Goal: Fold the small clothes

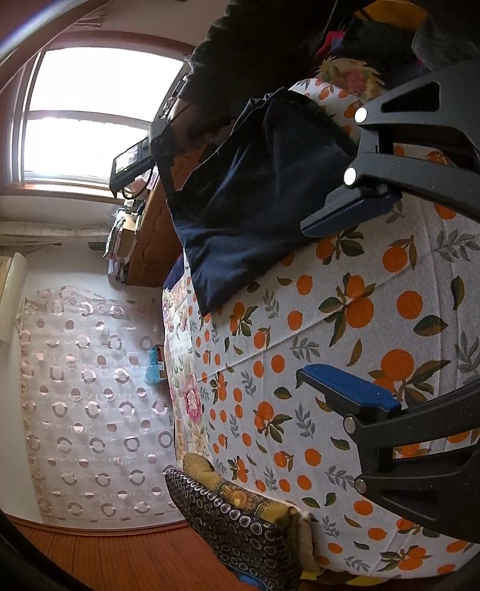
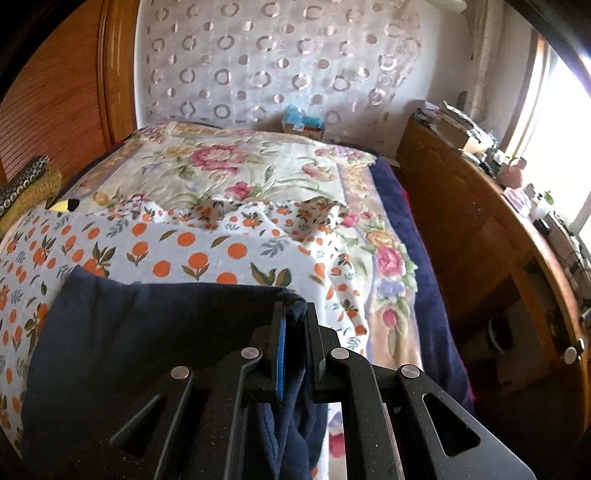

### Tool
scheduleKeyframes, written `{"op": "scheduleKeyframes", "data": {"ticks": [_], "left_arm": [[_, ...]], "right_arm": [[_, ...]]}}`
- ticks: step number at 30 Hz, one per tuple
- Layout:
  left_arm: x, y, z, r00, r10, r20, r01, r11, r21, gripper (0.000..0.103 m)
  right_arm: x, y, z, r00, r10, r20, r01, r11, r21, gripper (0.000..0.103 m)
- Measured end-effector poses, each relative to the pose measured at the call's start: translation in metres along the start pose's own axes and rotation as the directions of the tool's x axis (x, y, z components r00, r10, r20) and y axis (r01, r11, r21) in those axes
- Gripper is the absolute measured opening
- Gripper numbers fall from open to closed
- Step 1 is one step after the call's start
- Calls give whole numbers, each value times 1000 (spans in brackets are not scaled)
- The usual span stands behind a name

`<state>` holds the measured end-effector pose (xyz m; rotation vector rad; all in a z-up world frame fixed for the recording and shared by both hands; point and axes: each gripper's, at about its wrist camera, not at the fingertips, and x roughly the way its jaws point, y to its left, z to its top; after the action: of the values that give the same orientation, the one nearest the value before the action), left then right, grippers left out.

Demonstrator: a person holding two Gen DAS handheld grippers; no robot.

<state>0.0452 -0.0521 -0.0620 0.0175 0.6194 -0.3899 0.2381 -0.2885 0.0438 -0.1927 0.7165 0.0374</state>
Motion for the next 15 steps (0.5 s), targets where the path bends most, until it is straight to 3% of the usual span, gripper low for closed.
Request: {"op": "scheduleKeyframes", "data": {"ticks": [2, 6, 11, 15], "left_arm": [[1, -2, -1, 1000, -5, -2, 5, 1000, 1, 72], [4, -7, -2, 1000, -11, -8, 12, 1000, 13, 72], [3, -12, -1, 1000, -20, -8, 20, 1000, 21, 72], [4, -18, -1, 999, -32, -13, 32, 999, 33, 72]], "right_arm": [[-2, -1, 0, 1000, 1, -10, -1, 1000, -4, 8], [-4, -10, -7, 997, -81, -22, 80, 997, -24, 26], [-32, -10, -28, 1000, -20, 8, 20, 1000, 3, 27], [-70, 2, -70, 998, 39, 51, -37, 999, -37, 27]]}}
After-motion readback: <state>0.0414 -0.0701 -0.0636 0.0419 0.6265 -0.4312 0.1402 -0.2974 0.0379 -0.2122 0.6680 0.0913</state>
